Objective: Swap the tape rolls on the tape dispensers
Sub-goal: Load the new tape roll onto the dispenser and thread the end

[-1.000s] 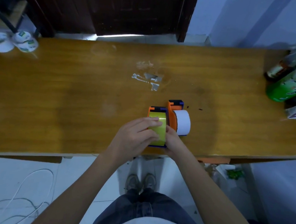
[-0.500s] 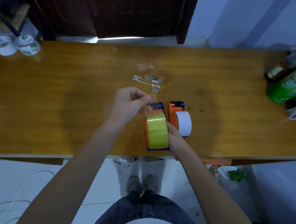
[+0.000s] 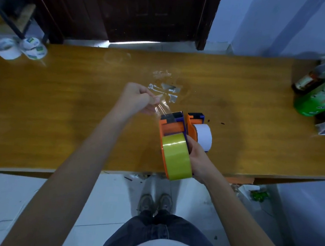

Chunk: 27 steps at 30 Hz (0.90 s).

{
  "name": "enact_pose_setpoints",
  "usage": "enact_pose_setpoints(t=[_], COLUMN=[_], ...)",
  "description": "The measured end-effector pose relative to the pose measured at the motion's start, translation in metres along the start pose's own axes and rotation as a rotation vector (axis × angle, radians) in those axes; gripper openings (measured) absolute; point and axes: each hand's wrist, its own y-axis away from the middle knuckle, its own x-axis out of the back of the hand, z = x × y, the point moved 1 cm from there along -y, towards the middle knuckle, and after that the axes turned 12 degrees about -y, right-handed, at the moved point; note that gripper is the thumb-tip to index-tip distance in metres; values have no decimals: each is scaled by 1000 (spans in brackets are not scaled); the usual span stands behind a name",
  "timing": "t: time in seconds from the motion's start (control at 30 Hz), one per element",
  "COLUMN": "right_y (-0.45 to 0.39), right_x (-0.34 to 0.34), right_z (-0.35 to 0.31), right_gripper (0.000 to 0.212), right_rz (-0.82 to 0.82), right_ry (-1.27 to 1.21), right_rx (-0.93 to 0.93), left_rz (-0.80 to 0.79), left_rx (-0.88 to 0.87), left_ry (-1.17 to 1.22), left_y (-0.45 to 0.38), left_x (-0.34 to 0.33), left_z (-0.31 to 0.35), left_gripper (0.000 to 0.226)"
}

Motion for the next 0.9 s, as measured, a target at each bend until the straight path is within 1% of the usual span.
enact_pose_setpoints(t=[0.17,0.3,0.4,0.6,0.77,0.9], right_y=[1,3,7,16,16,14], right_x=[-2,-5,-9,-16,-16,-20], right_z=[-10,-15,-15,-8,-14,-15], right_gripper=[35,35,34,39,36,36], right_rz=[-22,-32,-83,-50,-63,-80], right_ry=[46,59,109,23,74,80], right_rx=[47,44,46,64,67,60], left_rz=[40,93,140,117,120,103], left_rx=[12,-11,-3,-12,-50,-88], left_ry=[-9,-81,-140,-187,-167,-215], left_y=[0,-2,-7,-13,-14,-15], left_x=[3,6,6,10,4,-3], left_z=[-5,-5,-5,0,0,14], left_gripper=[19,21,23,23,23,18])
